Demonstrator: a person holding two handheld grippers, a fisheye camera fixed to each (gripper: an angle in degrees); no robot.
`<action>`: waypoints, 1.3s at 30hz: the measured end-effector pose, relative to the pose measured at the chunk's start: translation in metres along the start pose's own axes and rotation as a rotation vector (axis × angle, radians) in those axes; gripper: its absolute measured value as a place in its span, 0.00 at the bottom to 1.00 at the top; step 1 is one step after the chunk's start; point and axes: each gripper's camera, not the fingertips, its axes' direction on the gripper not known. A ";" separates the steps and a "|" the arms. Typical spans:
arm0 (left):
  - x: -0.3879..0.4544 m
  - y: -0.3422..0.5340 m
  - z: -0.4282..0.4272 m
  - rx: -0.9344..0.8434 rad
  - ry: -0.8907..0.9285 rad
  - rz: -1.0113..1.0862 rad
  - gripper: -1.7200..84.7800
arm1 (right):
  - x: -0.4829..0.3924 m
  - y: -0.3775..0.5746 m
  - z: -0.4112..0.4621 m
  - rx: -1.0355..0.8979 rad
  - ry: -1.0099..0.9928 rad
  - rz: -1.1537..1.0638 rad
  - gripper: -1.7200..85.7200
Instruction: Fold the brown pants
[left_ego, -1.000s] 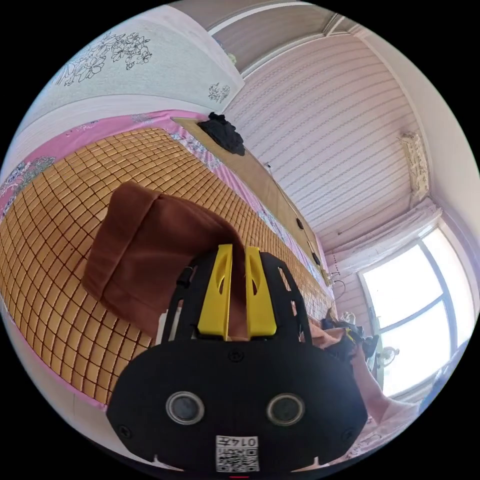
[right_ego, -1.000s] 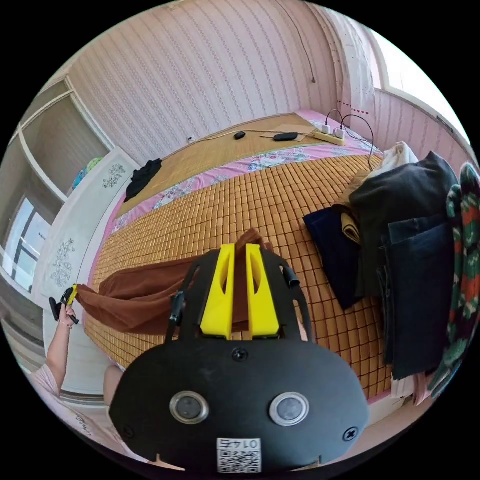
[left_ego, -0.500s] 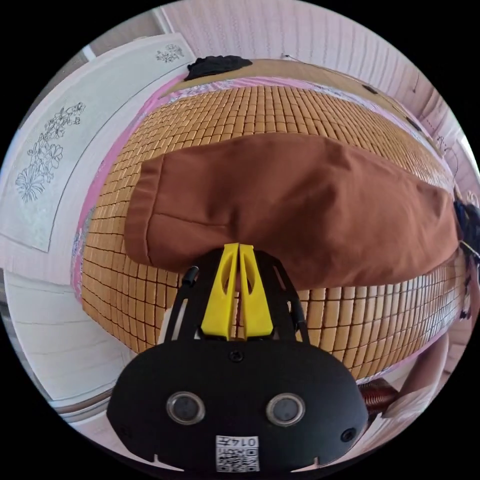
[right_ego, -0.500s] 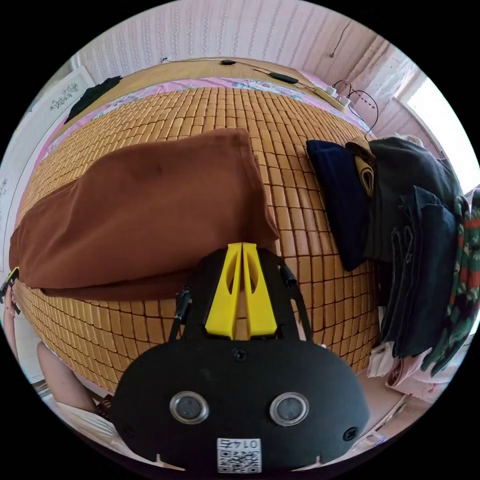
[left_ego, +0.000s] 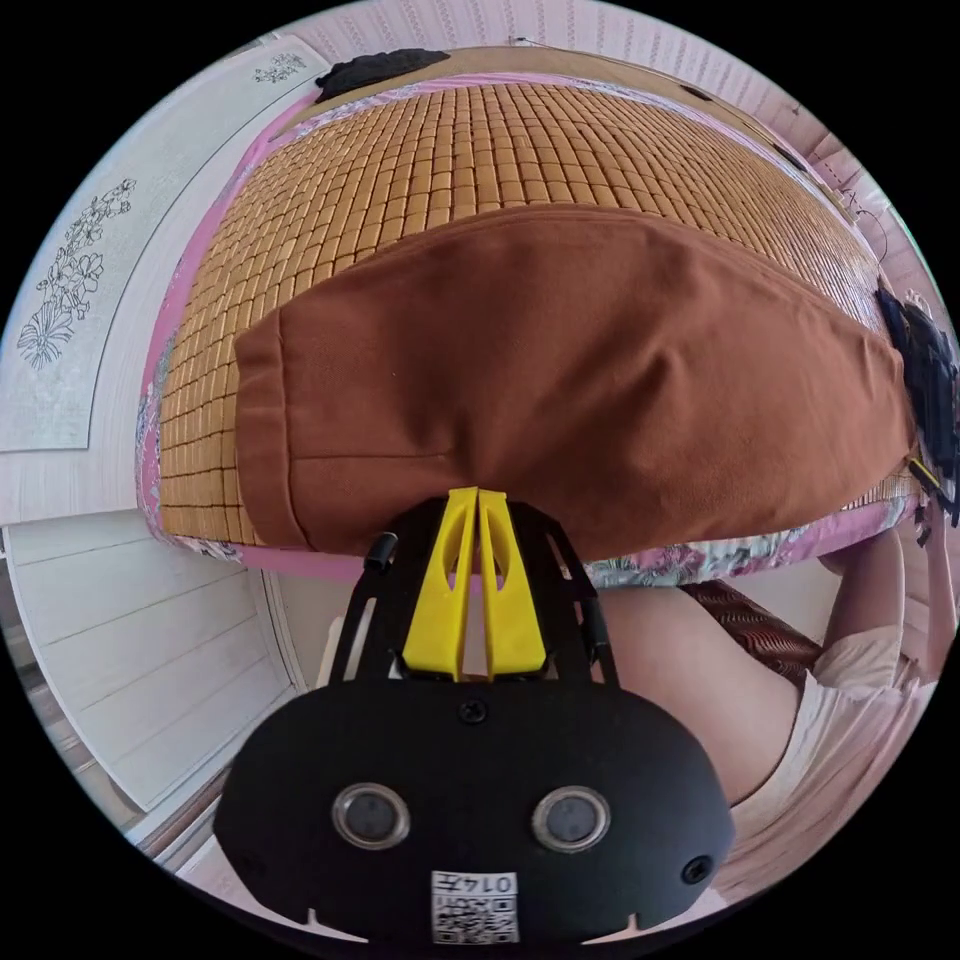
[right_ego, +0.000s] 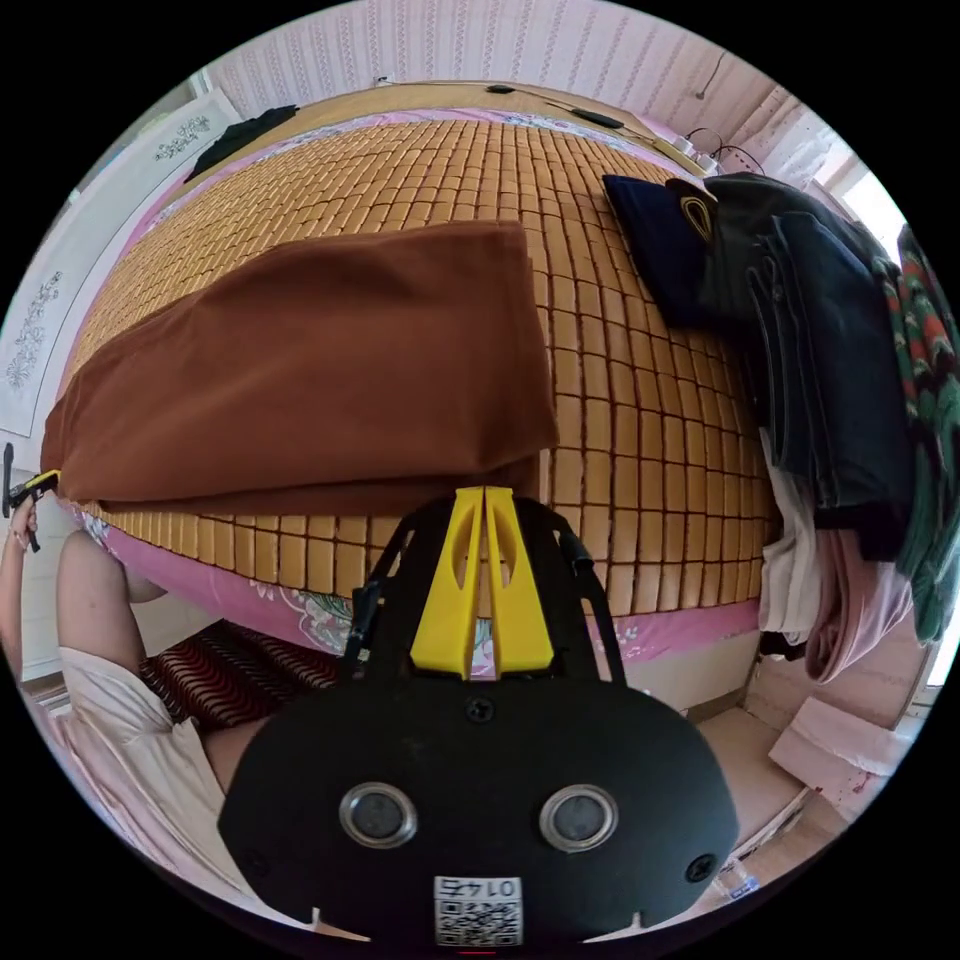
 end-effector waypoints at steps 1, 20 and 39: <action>-0.001 0.014 -0.002 0.009 0.017 0.001 0.01 | 0.003 0.005 -0.003 0.006 -0.020 0.024 0.03; -0.047 0.090 -0.009 0.210 0.199 -0.272 0.01 | 0.032 0.050 -0.098 0.408 -0.270 0.261 0.04; -0.120 0.071 -0.035 0.344 0.218 -0.442 0.17 | -0.021 -0.097 -0.010 0.093 0.051 0.121 0.12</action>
